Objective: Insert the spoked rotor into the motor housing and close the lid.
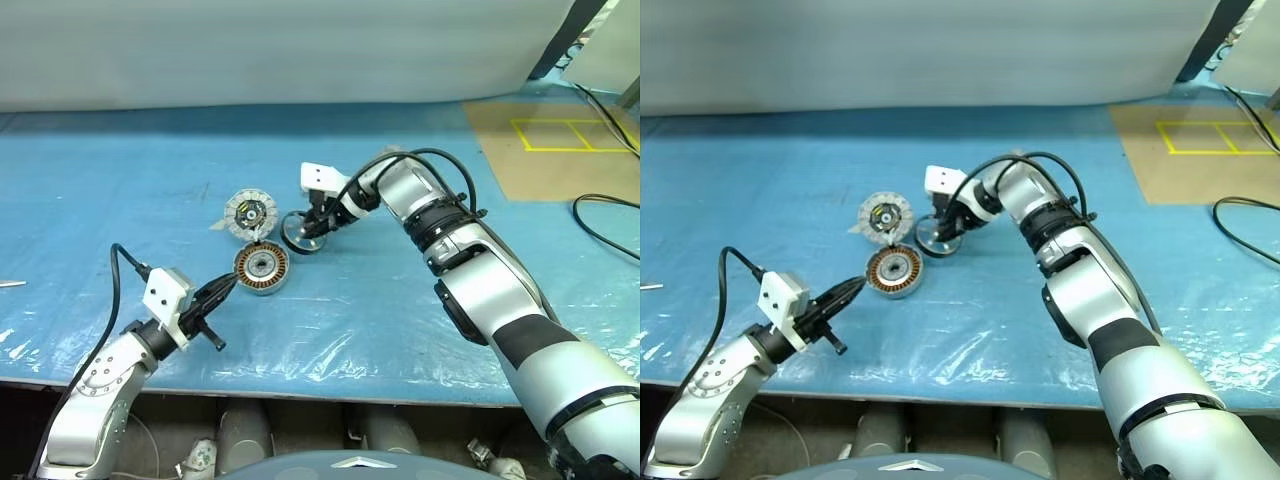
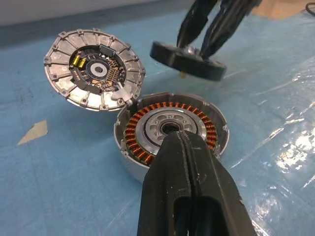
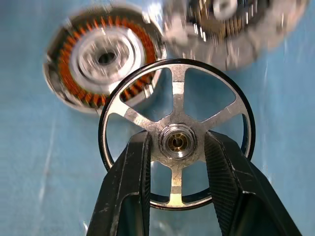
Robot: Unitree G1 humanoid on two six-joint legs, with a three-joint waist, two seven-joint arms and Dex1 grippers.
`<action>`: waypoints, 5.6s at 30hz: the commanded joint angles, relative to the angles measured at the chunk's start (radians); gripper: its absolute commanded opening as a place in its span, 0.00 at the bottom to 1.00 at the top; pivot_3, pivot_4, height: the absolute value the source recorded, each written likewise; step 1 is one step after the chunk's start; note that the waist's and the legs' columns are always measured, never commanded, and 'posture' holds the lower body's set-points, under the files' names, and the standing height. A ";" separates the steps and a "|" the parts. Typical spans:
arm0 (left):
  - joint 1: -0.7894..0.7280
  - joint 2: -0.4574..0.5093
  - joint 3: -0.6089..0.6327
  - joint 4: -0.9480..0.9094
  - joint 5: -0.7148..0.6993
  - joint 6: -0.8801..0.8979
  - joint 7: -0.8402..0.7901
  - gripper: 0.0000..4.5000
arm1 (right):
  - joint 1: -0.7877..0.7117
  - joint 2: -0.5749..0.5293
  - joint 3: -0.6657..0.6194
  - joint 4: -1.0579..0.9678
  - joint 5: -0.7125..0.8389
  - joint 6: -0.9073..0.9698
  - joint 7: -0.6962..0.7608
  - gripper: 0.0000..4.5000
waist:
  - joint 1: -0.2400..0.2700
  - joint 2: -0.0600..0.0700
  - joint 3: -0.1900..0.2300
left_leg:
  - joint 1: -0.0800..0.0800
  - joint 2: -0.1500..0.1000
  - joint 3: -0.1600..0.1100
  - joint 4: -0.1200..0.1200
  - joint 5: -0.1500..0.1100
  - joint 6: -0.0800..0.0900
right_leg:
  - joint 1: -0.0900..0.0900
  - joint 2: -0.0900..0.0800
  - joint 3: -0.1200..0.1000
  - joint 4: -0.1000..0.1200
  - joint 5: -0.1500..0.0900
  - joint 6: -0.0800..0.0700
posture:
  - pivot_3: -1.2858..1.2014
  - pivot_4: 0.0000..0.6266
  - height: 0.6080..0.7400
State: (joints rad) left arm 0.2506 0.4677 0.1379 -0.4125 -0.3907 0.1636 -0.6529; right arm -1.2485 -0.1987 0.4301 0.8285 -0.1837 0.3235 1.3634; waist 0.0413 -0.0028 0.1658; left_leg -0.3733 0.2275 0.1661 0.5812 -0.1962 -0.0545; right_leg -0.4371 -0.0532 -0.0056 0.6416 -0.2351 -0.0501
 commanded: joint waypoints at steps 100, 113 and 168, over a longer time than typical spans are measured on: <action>-0.106 -0.006 0.000 0.087 0.005 -0.056 -0.038 0.00 | 0.491 0.090 0.067 -0.420 0.101 0.081 -0.392 0.02 | 0.002 -0.001 -0.001 | 0.025 -0.004 0.000 -0.002 -0.002 -0.004 | 0.021 -0.001 0.004 -0.001 -0.001 0.002 | 0.52 0.24 1.00; -0.121 -0.007 0.021 0.083 -0.014 -0.047 -0.033 0.00 | 0.433 0.154 -0.155 -0.425 0.294 -0.010 -0.396 0.02 | -0.001 -0.001 -0.001 | 0.015 -0.003 0.000 -0.004 0.000 -0.007 | 0.013 -0.001 0.004 -0.002 -0.001 0.002 | 0.52 0.24 1.00; -0.093 0.004 0.044 0.077 -0.029 -0.025 -0.019 0.00 | 0.129 0.293 -0.498 0.358 0.318 -0.184 -0.383 0.02 | 0.000 -0.001 0.000 | 0.004 -0.002 0.001 -0.002 -0.002 -0.004 | 0.003 0.000 0.002 -0.001 0.000 0.001 | 0.52 0.24 1.00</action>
State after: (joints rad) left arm 0.1598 0.4691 0.1548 -0.3155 -0.4083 0.1566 -0.6741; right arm -1.1150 0.0780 -0.0519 1.2399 0.0914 0.1202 0.9225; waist 0.0412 -0.0034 0.1658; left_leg -0.3690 0.2260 0.1669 0.5788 -0.1981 -0.0581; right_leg -0.4341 -0.0536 -0.0034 0.6405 -0.2355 -0.0494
